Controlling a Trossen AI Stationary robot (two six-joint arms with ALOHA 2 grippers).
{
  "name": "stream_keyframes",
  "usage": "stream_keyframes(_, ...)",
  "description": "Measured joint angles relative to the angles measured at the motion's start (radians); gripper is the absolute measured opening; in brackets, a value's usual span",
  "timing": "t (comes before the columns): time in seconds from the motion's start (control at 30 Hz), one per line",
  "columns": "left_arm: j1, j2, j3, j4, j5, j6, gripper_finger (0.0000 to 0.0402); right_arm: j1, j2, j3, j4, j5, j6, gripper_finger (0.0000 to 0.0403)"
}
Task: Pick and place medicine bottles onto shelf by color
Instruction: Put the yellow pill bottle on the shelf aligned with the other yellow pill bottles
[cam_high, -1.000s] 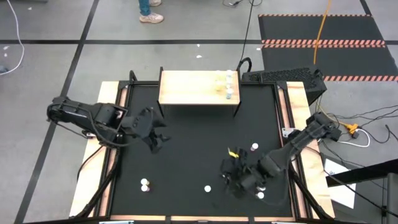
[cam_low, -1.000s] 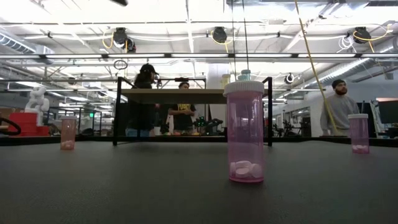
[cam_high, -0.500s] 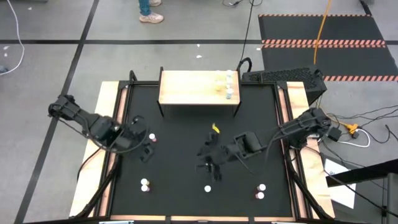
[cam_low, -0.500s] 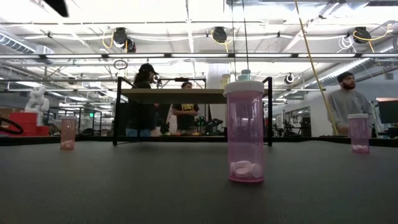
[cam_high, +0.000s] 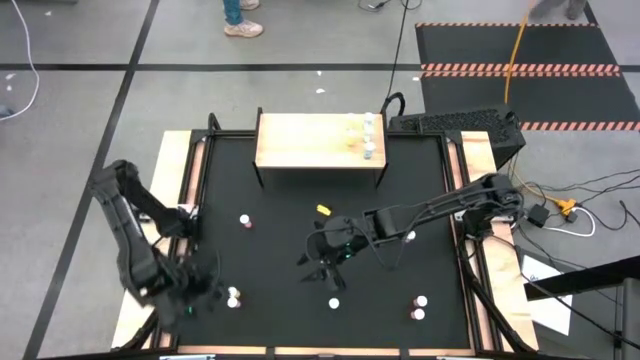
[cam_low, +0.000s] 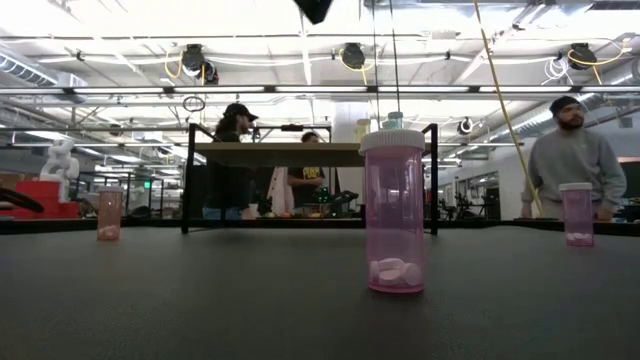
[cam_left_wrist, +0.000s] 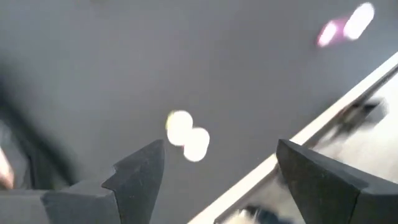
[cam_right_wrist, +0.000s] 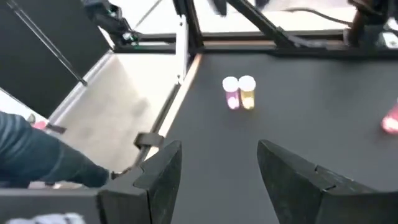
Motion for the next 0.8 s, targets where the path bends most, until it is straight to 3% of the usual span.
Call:
stream_keyframes(0.2, -0.105, 0.077, -0.001, 0.082, 0.182, -0.033, 0.0310, -0.025, 0.114, 0.107, 0.075, -0.028, -0.013, 0.0204)
stream_keyframes(0.4, -0.179, 0.103, -0.001, 0.111, 0.217, -0.073, 0.0310, -0.040, 0.293, 0.314, 0.081, -0.069, -0.048, 0.0203)
stream_keyframes(0.6, -0.223, 0.130, -0.001, 0.106, 0.098, -0.023, 0.0310, -0.038, 0.489, 0.529, 0.120, -0.067, -0.114, 0.0203)
stream_keyframes(0.8, -0.240, 0.189, -0.002, 0.044, -0.057, 0.047, 0.0310, -0.040, 0.630, 0.579, 0.349, -0.063, -0.160, 0.0205)
